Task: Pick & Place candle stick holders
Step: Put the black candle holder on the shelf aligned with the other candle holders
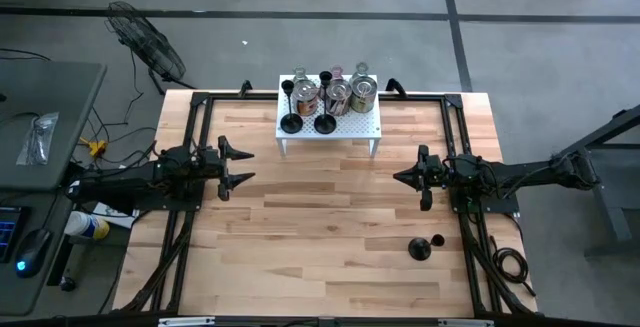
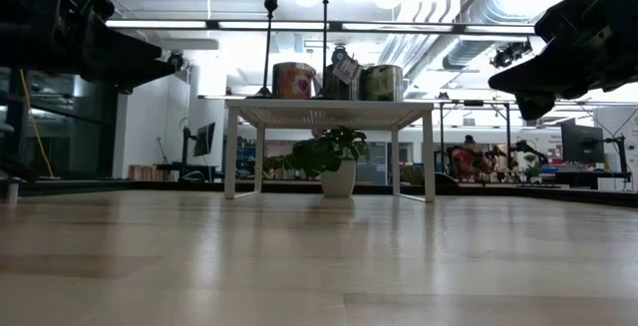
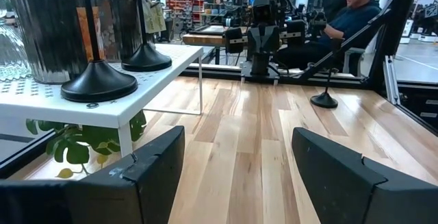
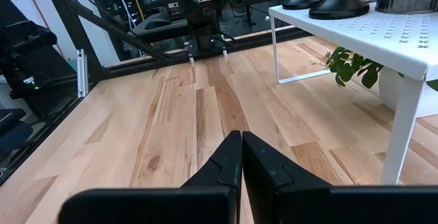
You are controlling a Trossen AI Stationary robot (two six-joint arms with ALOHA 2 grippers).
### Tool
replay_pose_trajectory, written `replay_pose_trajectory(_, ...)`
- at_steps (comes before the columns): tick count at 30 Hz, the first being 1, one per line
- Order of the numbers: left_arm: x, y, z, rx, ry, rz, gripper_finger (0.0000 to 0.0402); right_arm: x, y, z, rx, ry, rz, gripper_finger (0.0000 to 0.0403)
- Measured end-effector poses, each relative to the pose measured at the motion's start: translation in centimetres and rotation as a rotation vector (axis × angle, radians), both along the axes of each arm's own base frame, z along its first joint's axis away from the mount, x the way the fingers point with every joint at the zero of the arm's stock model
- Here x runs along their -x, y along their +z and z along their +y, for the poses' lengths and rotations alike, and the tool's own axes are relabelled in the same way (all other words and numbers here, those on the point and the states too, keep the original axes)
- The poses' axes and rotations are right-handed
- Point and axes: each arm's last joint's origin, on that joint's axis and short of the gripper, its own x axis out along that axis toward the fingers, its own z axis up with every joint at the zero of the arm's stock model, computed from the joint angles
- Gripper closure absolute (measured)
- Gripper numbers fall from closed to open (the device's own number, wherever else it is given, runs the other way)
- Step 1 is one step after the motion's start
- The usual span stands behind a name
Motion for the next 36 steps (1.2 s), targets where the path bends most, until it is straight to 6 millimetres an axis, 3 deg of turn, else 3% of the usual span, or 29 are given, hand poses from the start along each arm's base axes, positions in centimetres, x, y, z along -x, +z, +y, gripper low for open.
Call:
replay_pose_trajectory(15,0.0,0.0,0.0,0.0,0.0,0.0,0.0137,0.0,0.1,0.0,-0.026,-0.001,-0.008,0.0398)
replay_pose_trajectory(27,0.0,0.0,0.0,0.0,0.001,0.0,0.0137,0.1,-0.5,0.5,-0.437,0.117,0.068,0.0398)
replay_pose_trajectory(30,0.0,0.0,0.0,0.0,0.001,0.0,0.0137,0.2,-0.6,0.5,-0.555,0.067,0.13,0.0398)
replay_pose_trajectory(36,0.0,0.0,0.0,0.0,0.001,-0.001,0.0137,0.8,2.0,0.1,-0.634,-0.12,0.24,0.0398)
